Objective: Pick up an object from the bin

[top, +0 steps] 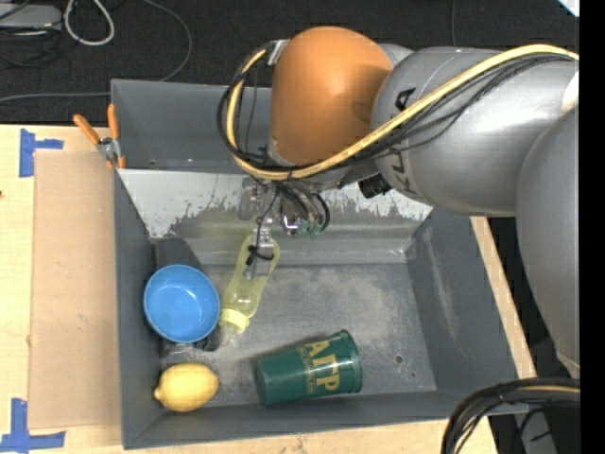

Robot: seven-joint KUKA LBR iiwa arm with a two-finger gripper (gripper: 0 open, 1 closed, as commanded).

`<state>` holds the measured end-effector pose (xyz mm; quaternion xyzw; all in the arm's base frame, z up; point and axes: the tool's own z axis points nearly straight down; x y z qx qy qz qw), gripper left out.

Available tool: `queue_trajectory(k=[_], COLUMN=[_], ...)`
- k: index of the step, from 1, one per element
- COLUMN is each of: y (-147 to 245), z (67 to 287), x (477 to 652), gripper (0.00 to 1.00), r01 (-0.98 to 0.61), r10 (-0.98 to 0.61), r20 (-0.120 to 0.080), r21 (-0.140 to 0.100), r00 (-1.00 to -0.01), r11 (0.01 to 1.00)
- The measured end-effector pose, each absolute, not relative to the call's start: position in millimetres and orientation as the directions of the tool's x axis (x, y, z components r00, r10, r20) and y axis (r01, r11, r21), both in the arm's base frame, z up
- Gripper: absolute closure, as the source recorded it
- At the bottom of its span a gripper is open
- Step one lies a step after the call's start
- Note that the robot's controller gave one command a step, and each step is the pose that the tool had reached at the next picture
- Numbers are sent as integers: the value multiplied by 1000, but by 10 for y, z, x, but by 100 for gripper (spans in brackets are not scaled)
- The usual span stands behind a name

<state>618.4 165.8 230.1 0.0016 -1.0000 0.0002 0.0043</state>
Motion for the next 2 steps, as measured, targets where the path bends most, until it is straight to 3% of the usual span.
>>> queue_trajectory(k=[1, 2], y=[1646, 2071], z=[2347, 1432], x=[6201, 6098], gripper=[0, 0], r01=[2, -252], r10=[2, -252], r20=[1, 2], r21=[0, 1], r00=[-1000, -968], r11=[1000, 968])
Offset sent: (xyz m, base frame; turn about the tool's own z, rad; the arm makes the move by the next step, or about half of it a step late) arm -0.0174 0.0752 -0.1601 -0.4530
